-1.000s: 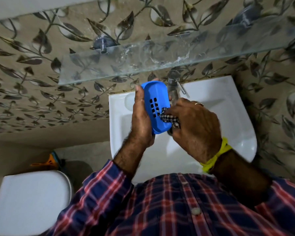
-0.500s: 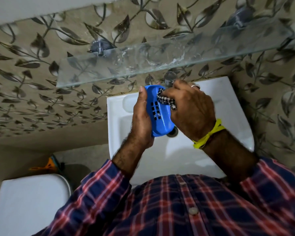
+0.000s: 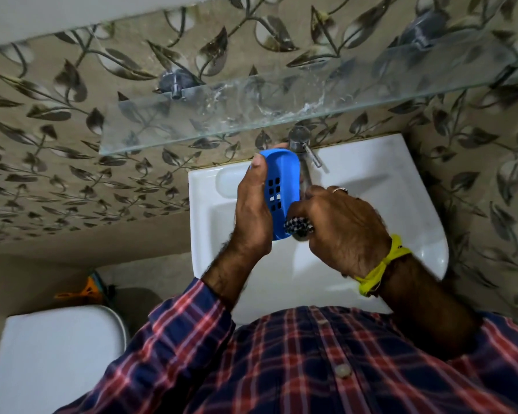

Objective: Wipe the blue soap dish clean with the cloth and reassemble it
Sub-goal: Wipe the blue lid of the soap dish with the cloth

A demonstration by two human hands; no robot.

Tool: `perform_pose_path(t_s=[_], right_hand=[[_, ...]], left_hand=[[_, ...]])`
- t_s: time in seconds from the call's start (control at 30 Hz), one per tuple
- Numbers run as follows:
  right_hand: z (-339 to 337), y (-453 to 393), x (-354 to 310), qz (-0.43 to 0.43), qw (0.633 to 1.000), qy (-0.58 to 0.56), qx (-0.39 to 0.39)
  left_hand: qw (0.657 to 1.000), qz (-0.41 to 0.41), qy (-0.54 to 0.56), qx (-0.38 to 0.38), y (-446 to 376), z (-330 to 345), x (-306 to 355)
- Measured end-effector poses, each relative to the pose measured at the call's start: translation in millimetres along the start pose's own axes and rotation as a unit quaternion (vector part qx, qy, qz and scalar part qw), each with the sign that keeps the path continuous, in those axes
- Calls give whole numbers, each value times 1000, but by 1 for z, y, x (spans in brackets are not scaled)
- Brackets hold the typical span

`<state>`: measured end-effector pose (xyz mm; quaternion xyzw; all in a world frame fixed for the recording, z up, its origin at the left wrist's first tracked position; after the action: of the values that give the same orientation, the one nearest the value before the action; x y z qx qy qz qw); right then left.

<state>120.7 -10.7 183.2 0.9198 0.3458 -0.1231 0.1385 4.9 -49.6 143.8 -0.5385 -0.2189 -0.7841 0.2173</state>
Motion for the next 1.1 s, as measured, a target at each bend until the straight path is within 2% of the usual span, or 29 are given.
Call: perform_pose_path(t_s=[0.13, 0.27, 0.33, 0.4, 0.47, 0.5, 0.63, 0.73, 0.8, 0.9, 1.0, 1.1], right_hand=[[10, -11, 15, 31, 985, -137, -105], [20, -18, 26, 22, 930, -317, -183], [22, -16, 34, 31, 902, -391, -179], [20, -14, 45, 72, 847, -510, -135], [17, -13, 57, 111, 793, -594, -77], [14, -14, 60, 107, 794, -596, -52], [-5, -18, 46, 5, 862, -505, 42], [-10, -16, 27, -62, 929, -343, 123], [-9, -13, 12, -73, 957, -217, 179], [-3, -13, -5, -79, 973, -52, 209], [6, -11, -11, -56, 975, 63, 206], [17, -4, -13, -44, 982, 85, 165]], left_hand=[[994, 67, -76, -49, 1, 0, -8], [978, 116, -143, -99, -1, -4, -19], [987, 93, -114, -65, -7, -11, -13], [998, 40, -32, -21, -17, -20, -2], [999, 5, 19, -27, -24, -27, 5], [999, 2, 32, -34, -25, -28, 7], [998, 14, 33, -43, -23, -20, 0], [999, 14, 17, -50, -19, -14, 0], [998, 12, 7, -61, -17, -14, -2], [996, 43, -26, -74, -9, -12, -3], [994, 64, -73, -45, -5, -12, 1], [988, 88, -115, -49, -8, -9, 9]])
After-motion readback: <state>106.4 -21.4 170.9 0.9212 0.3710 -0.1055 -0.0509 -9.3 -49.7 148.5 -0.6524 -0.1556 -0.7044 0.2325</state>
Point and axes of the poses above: each hand's wrist, its own y-axis away from the middle knuckle, its own z-axis out of the palm, x = y × z, the point moved 2 cm from there along -y, towards the middle knuckle, and after that the axes turned 7 degrees about z, right-handed, at the moved point
